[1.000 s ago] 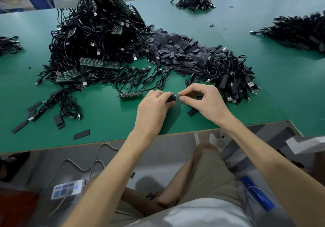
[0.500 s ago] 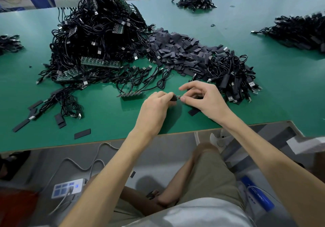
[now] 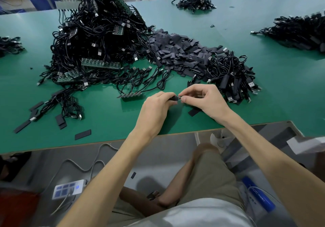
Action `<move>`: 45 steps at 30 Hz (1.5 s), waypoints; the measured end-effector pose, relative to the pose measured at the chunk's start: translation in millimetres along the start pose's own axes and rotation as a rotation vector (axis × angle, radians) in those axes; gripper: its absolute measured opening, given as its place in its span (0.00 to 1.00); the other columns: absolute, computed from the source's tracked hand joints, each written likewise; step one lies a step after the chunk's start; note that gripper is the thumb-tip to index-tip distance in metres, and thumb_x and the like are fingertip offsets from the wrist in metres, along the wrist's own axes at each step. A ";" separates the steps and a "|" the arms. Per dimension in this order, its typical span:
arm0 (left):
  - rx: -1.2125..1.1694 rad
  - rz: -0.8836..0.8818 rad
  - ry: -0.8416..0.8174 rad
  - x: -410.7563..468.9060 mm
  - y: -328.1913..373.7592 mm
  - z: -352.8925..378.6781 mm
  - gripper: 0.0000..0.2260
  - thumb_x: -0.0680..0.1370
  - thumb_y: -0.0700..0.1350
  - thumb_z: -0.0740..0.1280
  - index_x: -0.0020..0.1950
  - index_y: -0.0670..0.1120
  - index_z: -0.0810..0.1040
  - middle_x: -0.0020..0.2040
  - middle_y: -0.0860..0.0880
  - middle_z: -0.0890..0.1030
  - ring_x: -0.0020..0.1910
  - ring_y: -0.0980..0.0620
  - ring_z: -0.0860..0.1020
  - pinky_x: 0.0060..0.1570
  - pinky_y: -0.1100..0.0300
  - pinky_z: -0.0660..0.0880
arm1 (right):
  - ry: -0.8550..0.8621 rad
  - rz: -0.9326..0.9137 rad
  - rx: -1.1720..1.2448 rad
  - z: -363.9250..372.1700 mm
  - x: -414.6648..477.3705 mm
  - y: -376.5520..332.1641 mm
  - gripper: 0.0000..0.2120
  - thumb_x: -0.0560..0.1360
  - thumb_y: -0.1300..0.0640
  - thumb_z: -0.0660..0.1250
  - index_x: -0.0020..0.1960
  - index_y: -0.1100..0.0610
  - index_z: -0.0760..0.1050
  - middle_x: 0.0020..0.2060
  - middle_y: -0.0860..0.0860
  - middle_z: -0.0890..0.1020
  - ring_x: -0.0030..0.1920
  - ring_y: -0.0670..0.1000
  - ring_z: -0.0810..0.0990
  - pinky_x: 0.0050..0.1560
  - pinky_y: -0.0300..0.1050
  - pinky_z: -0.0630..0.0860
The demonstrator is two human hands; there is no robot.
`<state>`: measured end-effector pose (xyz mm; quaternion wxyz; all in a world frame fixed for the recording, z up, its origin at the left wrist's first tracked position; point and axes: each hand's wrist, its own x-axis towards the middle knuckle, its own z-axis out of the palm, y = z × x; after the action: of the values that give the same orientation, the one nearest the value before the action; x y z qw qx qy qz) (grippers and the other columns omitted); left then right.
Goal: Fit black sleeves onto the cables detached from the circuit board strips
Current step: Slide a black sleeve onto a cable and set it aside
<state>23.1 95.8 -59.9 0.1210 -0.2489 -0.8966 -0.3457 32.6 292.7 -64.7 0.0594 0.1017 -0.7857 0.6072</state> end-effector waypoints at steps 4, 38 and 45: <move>-0.018 -0.006 0.009 -0.5 0.8 -0.2 0.06 0.79 0.39 0.70 0.55 0.42 0.84 0.49 0.44 0.84 0.48 0.42 0.81 0.51 0.46 0.77 | 0.007 0.009 0.019 0.1 0.8 0.8 0.07 0.73 0.64 0.77 0.47 0.53 0.86 0.39 0.50 0.87 0.40 0.45 0.83 0.45 0.36 0.79; -0.023 0.048 0.001 0.5 -4.8 0.4 0.07 0.78 0.37 0.71 0.55 0.41 0.85 0.48 0.44 0.84 0.45 0.42 0.81 0.48 0.46 0.79 | -0.058 0.034 0.065 0.1 1.6 1.9 0.07 0.76 0.66 0.74 0.52 0.58 0.83 0.42 0.54 0.87 0.44 0.53 0.87 0.53 0.45 0.82; 0.027 0.115 -0.035 -0.8 -5.8 3.0 0.08 0.80 0.40 0.69 0.56 0.41 0.84 0.49 0.42 0.82 0.45 0.40 0.81 0.46 0.45 0.79 | -0.061 0.048 0.076 -0.3 2.4 3.1 0.07 0.77 0.67 0.72 0.52 0.58 0.83 0.40 0.55 0.87 0.42 0.52 0.86 0.47 0.41 0.81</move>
<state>20.5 93.9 -65.7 0.1282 -0.3043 -0.8874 -0.3216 29.5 293.6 -67.0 0.0167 0.1033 -0.7658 0.6345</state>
